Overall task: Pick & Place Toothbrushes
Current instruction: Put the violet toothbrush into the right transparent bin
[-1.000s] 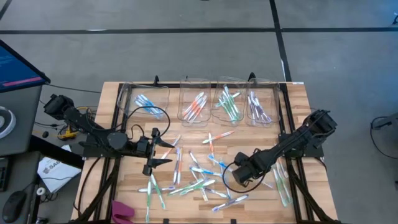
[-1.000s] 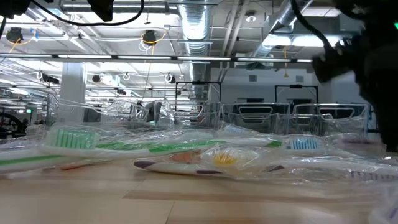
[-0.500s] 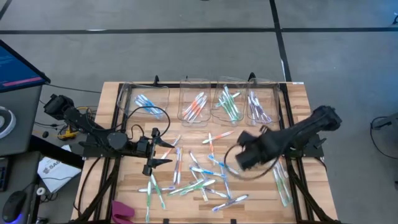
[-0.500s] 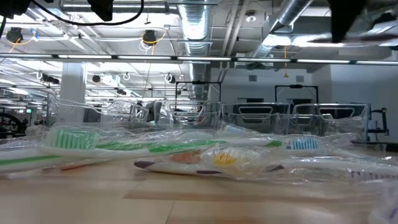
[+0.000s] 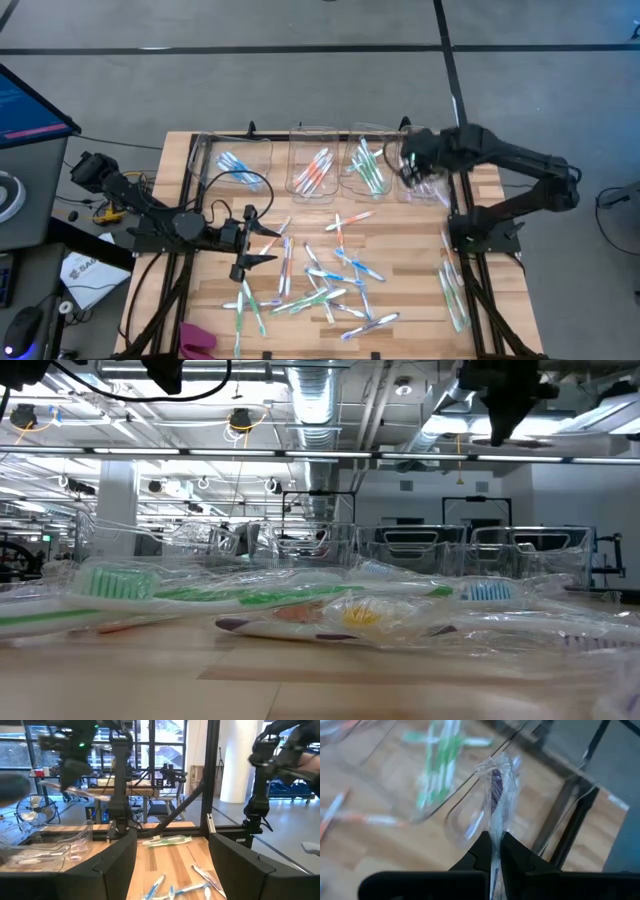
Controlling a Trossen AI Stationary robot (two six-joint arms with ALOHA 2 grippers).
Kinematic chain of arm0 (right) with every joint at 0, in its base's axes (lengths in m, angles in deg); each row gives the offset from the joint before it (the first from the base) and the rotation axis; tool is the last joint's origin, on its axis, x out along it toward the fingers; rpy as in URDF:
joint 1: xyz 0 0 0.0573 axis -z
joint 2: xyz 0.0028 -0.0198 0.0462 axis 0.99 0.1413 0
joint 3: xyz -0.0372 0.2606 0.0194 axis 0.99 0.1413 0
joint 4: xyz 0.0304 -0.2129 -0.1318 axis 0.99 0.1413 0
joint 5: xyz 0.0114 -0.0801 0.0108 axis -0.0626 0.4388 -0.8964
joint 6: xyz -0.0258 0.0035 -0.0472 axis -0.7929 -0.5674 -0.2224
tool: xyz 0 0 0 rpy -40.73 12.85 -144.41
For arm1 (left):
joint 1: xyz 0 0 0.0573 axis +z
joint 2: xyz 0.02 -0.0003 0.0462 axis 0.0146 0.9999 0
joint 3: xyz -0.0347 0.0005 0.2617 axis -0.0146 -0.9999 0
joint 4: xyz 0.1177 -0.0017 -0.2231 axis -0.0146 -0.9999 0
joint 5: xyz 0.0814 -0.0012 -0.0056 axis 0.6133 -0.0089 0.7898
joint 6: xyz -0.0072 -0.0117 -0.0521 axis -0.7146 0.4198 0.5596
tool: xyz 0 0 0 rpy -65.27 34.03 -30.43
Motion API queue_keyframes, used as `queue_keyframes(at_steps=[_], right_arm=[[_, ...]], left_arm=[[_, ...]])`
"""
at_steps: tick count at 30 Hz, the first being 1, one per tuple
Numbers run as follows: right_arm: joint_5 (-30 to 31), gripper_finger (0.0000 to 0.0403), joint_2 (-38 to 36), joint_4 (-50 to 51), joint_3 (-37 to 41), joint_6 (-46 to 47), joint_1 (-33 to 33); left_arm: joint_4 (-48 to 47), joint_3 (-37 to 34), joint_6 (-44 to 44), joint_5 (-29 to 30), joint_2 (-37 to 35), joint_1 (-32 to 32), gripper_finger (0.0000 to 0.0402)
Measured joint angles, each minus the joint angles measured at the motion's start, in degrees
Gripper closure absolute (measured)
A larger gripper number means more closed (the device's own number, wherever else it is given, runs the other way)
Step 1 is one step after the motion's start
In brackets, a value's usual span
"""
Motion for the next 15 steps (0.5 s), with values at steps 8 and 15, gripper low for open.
queue_keyframes(at_steps=[8,15], right_arm=[[-1.32,0.0393,2.68,-7.61,1.30,-12.71,17.82],[-4.83,0.0388,6.24,-15.74,8.75,-16.99,23.10]], left_arm=[[0.25,0.00,0.50,-2.66,0.00,0.49,0.0161],[0.27,0.00,1.58,-3.48,0.00,0.49,0.0161]])
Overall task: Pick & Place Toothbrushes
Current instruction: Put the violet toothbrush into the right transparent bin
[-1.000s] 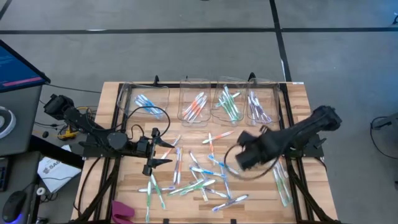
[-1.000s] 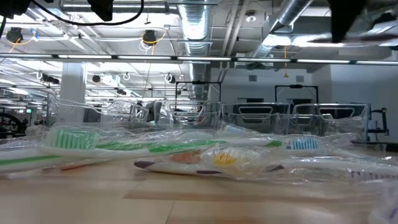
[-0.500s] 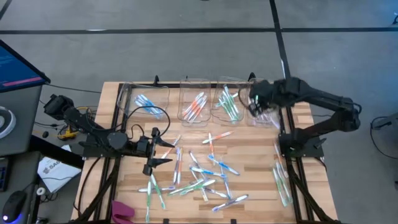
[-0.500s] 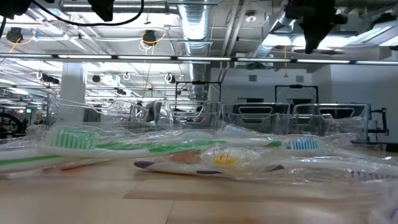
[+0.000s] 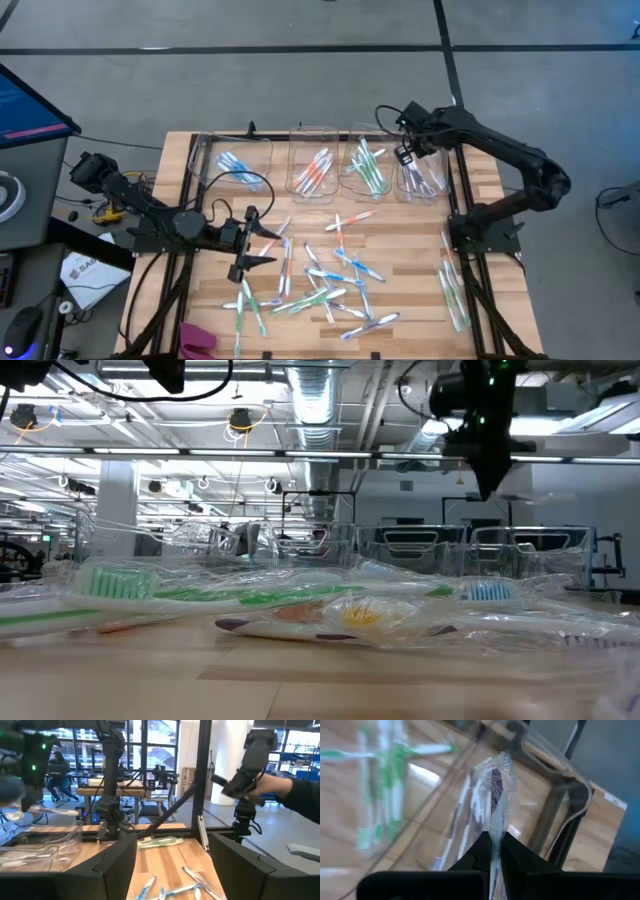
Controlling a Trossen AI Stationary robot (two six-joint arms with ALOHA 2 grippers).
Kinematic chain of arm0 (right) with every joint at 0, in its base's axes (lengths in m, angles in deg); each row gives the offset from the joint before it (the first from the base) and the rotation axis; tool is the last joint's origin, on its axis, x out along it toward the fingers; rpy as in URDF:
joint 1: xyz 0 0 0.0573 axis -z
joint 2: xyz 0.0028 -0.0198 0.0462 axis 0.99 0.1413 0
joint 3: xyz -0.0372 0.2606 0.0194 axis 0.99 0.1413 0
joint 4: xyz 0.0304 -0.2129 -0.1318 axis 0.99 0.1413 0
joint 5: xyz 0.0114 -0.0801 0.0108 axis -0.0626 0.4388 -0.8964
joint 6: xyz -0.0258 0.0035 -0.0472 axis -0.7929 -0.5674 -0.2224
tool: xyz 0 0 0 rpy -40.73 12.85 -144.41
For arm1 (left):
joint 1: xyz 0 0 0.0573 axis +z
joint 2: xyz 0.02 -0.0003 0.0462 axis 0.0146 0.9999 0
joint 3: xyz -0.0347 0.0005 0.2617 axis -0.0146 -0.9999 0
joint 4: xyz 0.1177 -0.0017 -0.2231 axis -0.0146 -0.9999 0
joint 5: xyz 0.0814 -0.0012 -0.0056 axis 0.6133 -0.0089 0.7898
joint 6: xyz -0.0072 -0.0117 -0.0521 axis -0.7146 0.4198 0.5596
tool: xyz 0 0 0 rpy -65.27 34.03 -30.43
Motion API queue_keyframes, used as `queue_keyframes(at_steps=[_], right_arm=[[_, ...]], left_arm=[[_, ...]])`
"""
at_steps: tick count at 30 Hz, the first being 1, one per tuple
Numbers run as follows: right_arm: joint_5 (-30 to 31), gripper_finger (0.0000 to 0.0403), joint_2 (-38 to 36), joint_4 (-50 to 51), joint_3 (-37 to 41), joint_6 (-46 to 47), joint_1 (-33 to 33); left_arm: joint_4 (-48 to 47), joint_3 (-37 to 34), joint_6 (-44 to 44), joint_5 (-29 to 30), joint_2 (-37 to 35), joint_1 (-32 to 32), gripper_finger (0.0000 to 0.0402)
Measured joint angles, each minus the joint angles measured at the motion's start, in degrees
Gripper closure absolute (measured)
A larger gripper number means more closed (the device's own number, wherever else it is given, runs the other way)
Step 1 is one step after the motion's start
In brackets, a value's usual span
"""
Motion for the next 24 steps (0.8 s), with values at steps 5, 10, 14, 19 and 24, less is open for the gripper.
queue_keyframes(at_steps=[5,10,14,19,24], right_arm=[[-0.18,0.0388,2.86,-2.86,4.24,-2.01,3.26],[-0.11,0.0365,4.51,-7.61,7.18,-3.48,4.13],[0.22,0.0312,5.87,-8.89,7.67,-4.83,3.91],[0.96,0.0246,5.99,-9.72,7.64,-3.46,3.77],[0.97,0.0192,4.40,-5.60,6.99,-4.21,3.06]], left_arm=[[-0.03,0.00,0.02,0.00,0.00,0.00,0.0161],[-0.04,0.00,0.01,0.00,0.00,0.00,0.0161],[-0.06,0.00,0.02,-0.02,0.00,0.00,0.0161],[-0.04,0.00,0.21,-0.01,0.00,0.00,0.0161],[-0.04,0.00,0.21,-0.02,0.00,0.00,0.0161]])
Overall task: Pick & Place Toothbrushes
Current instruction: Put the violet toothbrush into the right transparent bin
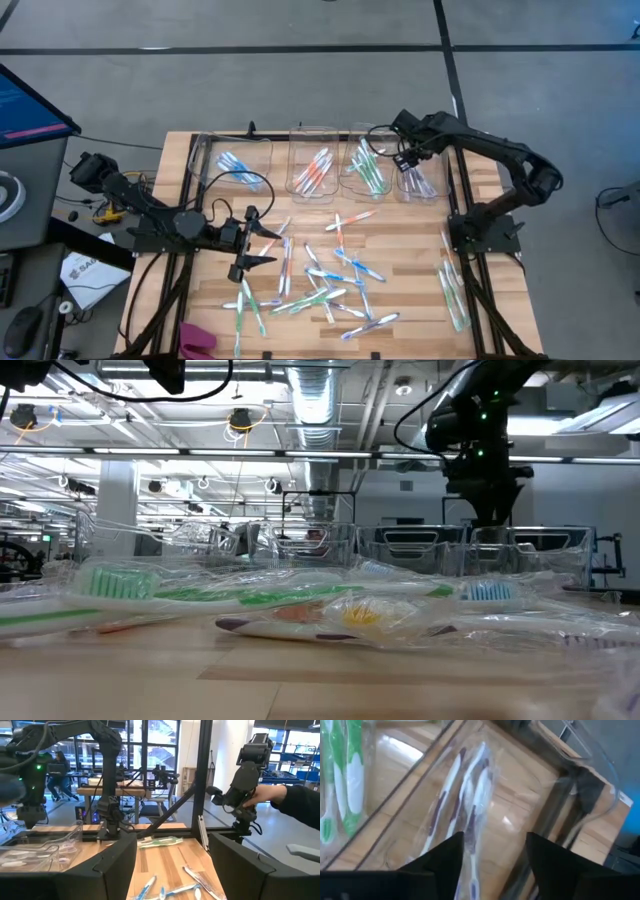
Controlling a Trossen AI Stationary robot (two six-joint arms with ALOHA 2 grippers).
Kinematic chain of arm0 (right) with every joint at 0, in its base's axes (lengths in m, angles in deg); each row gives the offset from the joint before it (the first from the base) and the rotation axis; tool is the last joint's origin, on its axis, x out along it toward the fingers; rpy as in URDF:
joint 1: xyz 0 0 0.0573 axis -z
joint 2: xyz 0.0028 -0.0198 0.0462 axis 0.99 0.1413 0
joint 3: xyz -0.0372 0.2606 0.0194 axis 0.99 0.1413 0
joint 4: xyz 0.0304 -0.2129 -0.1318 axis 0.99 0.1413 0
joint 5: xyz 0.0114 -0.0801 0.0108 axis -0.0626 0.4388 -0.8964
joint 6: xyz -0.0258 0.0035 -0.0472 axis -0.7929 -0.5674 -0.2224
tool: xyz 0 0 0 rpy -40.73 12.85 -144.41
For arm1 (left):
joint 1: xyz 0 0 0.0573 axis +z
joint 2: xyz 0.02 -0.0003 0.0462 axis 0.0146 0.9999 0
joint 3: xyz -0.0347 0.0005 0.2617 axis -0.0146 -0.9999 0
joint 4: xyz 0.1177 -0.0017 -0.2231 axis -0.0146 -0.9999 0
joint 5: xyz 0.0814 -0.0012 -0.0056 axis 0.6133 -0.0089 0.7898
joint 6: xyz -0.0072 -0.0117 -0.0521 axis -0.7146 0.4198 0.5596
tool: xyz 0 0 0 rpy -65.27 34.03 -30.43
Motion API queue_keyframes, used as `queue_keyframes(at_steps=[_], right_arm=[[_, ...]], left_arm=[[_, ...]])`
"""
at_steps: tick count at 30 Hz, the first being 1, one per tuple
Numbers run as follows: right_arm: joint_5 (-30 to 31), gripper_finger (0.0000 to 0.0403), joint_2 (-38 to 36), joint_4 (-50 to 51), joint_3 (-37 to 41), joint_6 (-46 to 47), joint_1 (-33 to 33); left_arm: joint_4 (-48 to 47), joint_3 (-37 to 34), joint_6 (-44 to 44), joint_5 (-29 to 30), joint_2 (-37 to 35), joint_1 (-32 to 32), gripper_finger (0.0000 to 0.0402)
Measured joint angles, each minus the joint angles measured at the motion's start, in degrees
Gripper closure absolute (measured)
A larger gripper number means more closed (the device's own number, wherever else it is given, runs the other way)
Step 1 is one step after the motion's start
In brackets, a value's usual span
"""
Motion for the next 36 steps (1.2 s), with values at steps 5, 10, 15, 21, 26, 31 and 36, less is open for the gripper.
queue_keyframes(at_steps=[5,10,15,21,26,31,36], right_arm=[[0.63,0.0164,-4.70,5.16,-2.76,2.89,-1.14],[0.59,0.0163,-13.54,6.82,-4.30,5.24,-6.53],[0.55,0.0168,-23.64,5.81,-4.33,7.39,-15.69],[1.00,0.0170,-32.64,-4.14,-2.72,9.29,-30.29],[6.11,0.0170,-35.73,-15.32,1.99,8.59,-41.61],[17.47,0.0170,-34.92,-21.39,7.99,8.24,-51.05],[30.54,0.0171,-31.34,-30.72,14.46,7.06,-60.29]], left_arm=[[-0.08,0.00,4.57,-1.17,0.00,0.00,0.0161],[-0.24,0.00,4.50,-2.49,0.00,0.00,0.0161],[-0.35,0.00,1.23,-2.47,0.00,0.00,0.0161],[-0.38,0.00,1.25,-2.47,0.00,0.00,0.0161],[-0.44,0.00,1.25,-2.45,0.00,0.00,0.0161],[-0.50,0.00,1.25,-2.45,0.00,0.00,0.0161],[-0.50,0.00,1.25,-2.35,0.00,0.00,0.0161]])
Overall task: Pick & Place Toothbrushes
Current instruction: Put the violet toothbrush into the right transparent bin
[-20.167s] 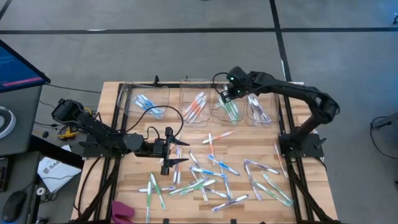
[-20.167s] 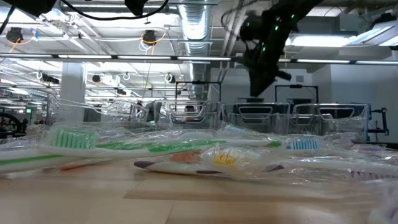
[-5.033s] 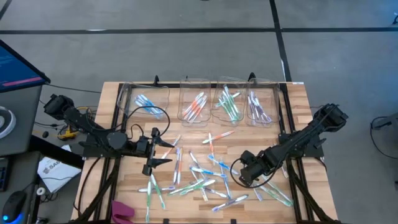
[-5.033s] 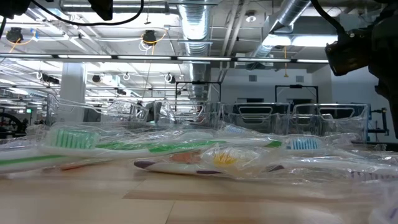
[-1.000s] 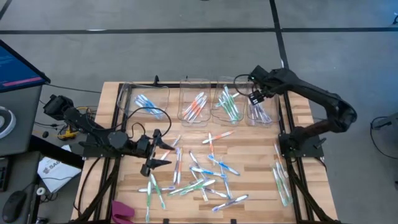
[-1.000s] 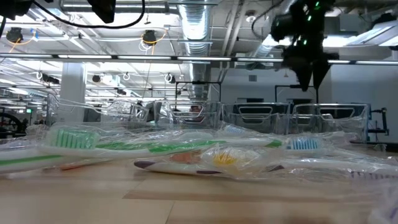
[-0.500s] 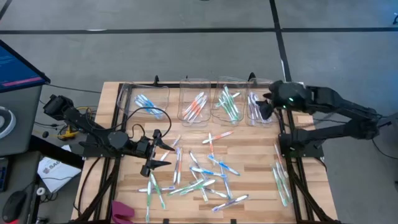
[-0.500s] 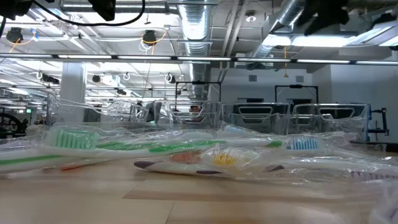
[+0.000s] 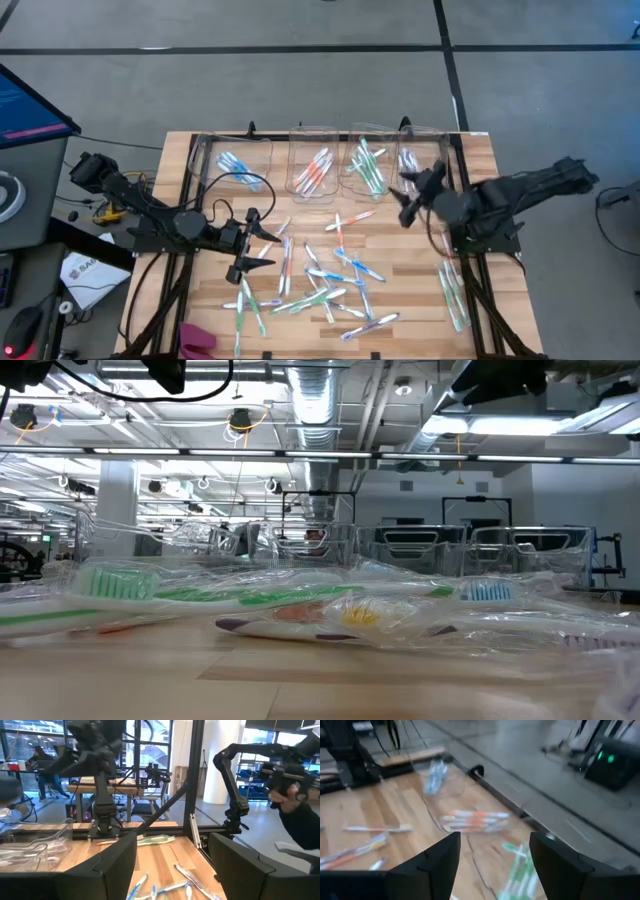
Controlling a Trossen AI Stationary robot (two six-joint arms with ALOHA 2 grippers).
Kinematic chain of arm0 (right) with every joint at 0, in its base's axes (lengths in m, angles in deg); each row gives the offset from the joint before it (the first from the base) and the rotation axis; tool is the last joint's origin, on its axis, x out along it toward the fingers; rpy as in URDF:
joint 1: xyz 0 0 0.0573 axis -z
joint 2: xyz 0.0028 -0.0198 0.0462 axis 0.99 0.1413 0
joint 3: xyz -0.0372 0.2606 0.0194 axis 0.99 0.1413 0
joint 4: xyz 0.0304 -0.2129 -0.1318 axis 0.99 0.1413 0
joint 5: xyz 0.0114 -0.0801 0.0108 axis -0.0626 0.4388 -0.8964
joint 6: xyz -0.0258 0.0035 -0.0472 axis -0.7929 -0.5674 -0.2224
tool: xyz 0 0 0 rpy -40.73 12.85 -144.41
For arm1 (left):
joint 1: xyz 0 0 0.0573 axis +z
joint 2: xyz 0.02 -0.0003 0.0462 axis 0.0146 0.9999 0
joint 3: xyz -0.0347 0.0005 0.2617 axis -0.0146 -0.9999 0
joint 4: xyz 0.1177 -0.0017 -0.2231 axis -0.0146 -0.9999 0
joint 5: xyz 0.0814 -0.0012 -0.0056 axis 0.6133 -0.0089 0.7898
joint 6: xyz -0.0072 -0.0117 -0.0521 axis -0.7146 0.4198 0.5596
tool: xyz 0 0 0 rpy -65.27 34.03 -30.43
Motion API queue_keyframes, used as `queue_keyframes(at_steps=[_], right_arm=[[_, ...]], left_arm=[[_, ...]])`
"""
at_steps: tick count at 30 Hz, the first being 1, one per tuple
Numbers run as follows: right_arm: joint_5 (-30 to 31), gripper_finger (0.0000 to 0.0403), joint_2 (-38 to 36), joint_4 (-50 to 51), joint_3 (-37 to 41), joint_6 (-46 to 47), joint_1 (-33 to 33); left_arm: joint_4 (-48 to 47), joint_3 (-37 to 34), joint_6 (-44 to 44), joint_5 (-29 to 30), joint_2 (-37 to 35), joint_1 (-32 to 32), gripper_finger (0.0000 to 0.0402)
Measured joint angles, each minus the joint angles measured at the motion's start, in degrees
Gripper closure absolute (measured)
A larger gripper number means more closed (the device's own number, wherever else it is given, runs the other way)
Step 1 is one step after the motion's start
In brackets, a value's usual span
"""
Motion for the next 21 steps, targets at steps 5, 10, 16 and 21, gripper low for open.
queue_keyframes(at_steps=[5,10,16,21], right_arm=[[10.92,0.0175,6.25,-12.88,5.91,-0.14,-11.08],[16.72,0.0177,15.97,-21.58,8.62,1.07,-17.87],[16.74,0.0177,30.13,-22.21,8.71,7.02,-22.17],[17.19,0.0177,34.28,-24.80,8.69,6.51,-21.82]], left_arm=[[0.00,0.00,0.39,0.63,0.00,0.00,0.0161],[0.00,0.00,0.44,0.73,0.00,-0.01,0.0161],[0.02,0.00,0.44,0.71,0.00,0.00,0.0161],[0.66,0.00,0.44,0.69,0.00,-0.02,0.0161]])
